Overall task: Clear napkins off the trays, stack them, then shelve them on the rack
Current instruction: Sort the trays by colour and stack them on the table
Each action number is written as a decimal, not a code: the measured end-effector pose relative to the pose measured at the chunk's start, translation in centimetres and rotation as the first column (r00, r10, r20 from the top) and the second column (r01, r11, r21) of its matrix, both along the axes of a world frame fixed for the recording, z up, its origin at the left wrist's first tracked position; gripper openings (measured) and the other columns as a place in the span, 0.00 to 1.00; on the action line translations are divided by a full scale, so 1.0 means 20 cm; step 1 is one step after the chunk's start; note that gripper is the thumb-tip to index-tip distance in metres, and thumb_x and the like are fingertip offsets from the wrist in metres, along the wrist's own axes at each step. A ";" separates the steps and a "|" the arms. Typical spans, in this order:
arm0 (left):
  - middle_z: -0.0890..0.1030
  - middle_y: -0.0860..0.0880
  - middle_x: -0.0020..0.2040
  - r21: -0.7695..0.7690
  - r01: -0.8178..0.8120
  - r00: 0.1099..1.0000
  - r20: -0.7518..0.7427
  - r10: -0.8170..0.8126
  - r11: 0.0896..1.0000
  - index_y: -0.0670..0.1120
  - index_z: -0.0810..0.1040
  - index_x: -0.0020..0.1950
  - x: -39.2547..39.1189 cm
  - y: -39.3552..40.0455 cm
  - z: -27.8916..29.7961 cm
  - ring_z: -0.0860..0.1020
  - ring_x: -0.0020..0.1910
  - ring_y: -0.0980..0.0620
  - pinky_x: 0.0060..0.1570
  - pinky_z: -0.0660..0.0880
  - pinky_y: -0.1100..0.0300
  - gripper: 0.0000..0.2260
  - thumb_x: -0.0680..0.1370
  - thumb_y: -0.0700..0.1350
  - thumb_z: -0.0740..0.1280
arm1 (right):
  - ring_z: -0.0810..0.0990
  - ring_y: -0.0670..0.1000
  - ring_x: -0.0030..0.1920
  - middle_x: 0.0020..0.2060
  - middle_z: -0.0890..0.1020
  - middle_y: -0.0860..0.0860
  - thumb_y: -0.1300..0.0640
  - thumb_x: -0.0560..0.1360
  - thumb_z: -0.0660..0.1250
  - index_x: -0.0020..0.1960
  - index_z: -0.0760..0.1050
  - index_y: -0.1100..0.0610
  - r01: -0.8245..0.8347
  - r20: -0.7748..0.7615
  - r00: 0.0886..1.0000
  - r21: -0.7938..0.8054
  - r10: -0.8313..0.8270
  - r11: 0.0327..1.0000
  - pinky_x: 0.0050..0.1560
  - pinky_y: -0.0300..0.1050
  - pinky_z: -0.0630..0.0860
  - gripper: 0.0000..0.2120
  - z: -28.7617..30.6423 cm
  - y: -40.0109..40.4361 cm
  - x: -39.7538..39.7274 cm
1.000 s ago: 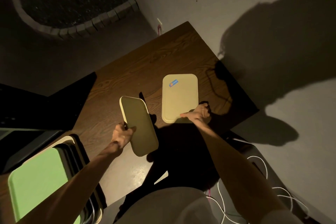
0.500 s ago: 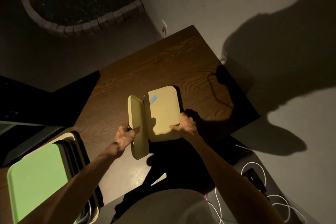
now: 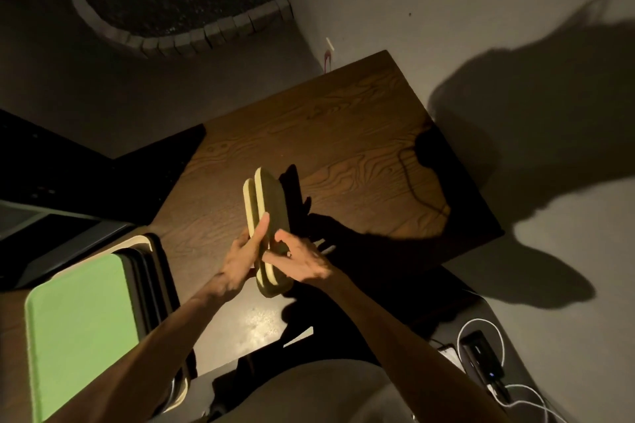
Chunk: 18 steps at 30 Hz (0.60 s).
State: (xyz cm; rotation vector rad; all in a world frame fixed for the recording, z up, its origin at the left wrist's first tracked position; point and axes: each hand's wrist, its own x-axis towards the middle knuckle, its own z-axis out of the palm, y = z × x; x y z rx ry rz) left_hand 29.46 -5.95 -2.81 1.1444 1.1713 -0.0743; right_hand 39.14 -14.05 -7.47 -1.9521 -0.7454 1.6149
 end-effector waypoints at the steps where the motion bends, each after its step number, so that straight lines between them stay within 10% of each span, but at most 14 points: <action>1: 0.86 0.46 0.49 0.016 -0.026 0.999 -0.026 0.026 1.000 0.48 0.78 0.57 -0.01 0.01 -0.01 0.84 0.47 0.48 0.41 0.80 0.57 0.17 0.77 0.59 0.65 | 0.76 0.59 0.64 0.65 0.75 0.56 0.38 0.72 0.65 0.66 0.67 0.45 0.027 -0.061 0.998 -0.003 -0.027 1.000 0.61 0.60 0.78 0.25 0.01 0.00 -0.01; 6: 0.83 0.42 0.49 0.135 -0.109 0.988 -0.093 0.122 0.985 0.37 0.75 0.58 -0.12 0.04 -0.07 0.82 0.45 0.47 0.36 0.81 0.62 0.09 0.79 0.35 0.64 | 0.75 0.57 0.66 0.68 0.73 0.54 0.42 0.74 0.69 0.70 0.68 0.52 0.064 -0.289 0.955 -0.023 -0.068 0.998 0.57 0.49 0.79 0.28 -0.03 -0.01 0.02; 14: 0.78 0.38 0.52 0.025 -0.249 0.961 -0.122 0.250 0.968 0.36 0.73 0.58 -0.26 0.06 -0.08 0.77 0.45 0.47 0.41 0.78 0.57 0.08 0.79 0.35 0.62 | 0.70 0.56 0.70 0.70 0.70 0.54 0.43 0.77 0.66 0.74 0.63 0.54 0.151 0.180 0.972 -0.005 -0.148 0.988 0.60 0.44 0.65 0.30 -0.02 -0.03 0.16; 18: 0.74 0.47 0.40 -0.163 -0.295 0.955 -0.019 0.296 0.941 0.38 0.74 0.45 -0.35 0.11 -0.03 0.74 0.43 0.51 0.51 0.72 0.60 0.03 0.78 0.32 0.64 | 0.59 0.57 0.78 0.79 0.58 0.55 0.37 0.79 0.58 0.80 0.51 0.55 0.258 0.101 0.962 -0.056 -0.252 0.964 0.75 0.54 0.60 0.38 0.01 0.02 0.18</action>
